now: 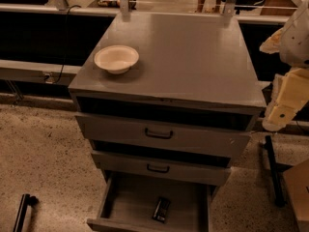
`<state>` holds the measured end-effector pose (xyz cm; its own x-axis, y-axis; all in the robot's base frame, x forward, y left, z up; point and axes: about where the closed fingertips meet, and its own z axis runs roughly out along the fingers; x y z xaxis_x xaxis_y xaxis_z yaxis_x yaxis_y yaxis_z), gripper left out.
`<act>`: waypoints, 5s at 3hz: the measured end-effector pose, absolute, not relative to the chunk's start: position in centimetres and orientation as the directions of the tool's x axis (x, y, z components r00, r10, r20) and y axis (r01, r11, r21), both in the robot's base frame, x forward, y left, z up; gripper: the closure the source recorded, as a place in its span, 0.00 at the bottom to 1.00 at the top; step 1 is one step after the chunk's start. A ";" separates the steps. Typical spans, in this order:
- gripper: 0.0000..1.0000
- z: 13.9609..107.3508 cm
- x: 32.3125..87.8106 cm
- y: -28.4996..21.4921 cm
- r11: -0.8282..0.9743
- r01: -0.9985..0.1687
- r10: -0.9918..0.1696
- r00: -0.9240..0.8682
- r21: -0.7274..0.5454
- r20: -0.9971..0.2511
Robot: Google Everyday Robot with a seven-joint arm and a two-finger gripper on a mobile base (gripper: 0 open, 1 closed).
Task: Pick rxbar chocolate from bottom drawer and place on counter
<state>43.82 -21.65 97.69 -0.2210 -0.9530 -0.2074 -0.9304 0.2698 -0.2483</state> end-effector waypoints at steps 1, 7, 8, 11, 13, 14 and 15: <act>0.00 97.7 43.8 -21.6 0.269 -0.930 -0.953 -0.221 -0.248 -0.207; 0.00 86.5 41.9 -18.1 -0.157 -0.974 -0.988 0.157 -0.161 0.014; 0.00 84.3 41.6 -18.2 -0.280 -0.947 -0.960 0.277 -0.157 0.037; 0.00 73.3 38.2 -12.6 -0.450 -0.883 -0.878 0.465 -0.136 -0.111; 0.00 72.0 38.8 -11.3 -0.504 -0.850 -0.848 0.521 -0.155 -0.101; 0.00 65.9 37.3 -8.0 -0.558 -0.823 -0.793 0.567 -0.109 -0.223; 0.00 61.4 36.4 -5.5 -0.574 -0.789 -0.720 0.614 -0.219 -0.324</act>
Offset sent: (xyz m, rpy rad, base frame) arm 0.0009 0.0635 -0.0502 -0.0274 -0.0360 0.3240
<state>36.43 -5.52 61.42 0.6139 -0.7197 -0.3243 -0.7889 -0.5742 -0.2190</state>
